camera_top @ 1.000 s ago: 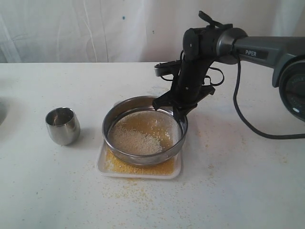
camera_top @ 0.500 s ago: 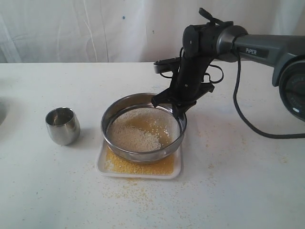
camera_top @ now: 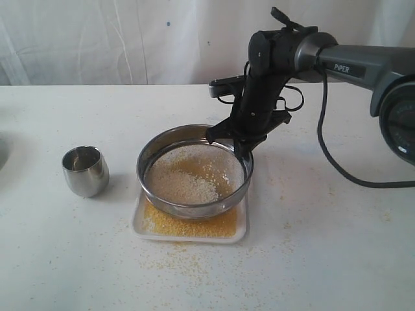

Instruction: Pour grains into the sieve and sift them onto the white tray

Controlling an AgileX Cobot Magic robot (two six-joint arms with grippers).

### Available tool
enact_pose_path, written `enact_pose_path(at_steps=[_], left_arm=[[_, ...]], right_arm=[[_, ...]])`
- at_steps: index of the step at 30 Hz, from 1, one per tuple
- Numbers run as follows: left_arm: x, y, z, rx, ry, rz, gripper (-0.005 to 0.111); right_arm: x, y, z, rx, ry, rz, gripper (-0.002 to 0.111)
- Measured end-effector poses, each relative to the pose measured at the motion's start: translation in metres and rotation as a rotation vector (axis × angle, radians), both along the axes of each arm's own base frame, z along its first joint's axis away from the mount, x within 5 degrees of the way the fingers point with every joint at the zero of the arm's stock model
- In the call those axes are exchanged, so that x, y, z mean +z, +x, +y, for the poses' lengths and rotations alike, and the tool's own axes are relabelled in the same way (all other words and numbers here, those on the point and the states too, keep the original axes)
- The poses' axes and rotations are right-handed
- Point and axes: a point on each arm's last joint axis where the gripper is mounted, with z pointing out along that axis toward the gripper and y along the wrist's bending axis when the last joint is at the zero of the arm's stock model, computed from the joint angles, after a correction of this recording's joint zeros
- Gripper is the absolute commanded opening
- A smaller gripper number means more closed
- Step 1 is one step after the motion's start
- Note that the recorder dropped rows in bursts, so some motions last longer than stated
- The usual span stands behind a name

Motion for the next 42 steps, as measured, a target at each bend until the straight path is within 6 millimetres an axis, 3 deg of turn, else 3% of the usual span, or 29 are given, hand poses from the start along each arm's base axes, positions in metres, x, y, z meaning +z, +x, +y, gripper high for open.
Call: enact_pose_path(at_steps=[8,10,12,14,16,20,24,32,35,42], left_arm=[[0.000,0.000,0.000,0.000,0.000,0.000,0.000],[0.000,0.000,0.000,0.000,0.000,0.000,0.000],[0.000,0.000,0.000,0.000,0.000,0.000,0.000],[0.000,0.000,0.000,0.000,0.000,0.000,0.000],[0.000,0.000,0.000,0.000,0.000,0.000,0.000],[0.000,0.000,0.000,0.000,0.000,0.000,0.000],[0.000,0.000,0.000,0.000,0.000,0.000,0.000],[0.000,0.000,0.000,0.000,0.000,0.000,0.000],[0.000,0.000,0.000,0.000,0.000,0.000,0.000],[0.000,0.000,0.000,0.000,0.000,0.000,0.000]], right_arm=[[-0.011,0.000,0.000,0.028,-0.014,0.025,0.001],[-0.011,0.000,0.000,0.044,-0.017,0.029,0.009],[-0.011,-0.002,0.001,0.060,-0.016,0.041,0.023],[-0.011,-0.002,0.001,0.070,-0.011,0.045,0.045],[-0.009,-0.003,0.001,0.073,-0.007,0.044,0.056],[0.002,-0.003,0.001,0.071,0.003,0.019,0.068],[0.022,-0.006,0.000,0.072,0.017,-0.018,0.068],[0.085,-0.028,-0.009,0.070,0.059,-0.122,0.064],[0.102,-0.042,-0.015,0.066,0.074,-0.155,0.051],[0.131,-0.083,-0.033,0.044,0.117,-0.267,0.005]])
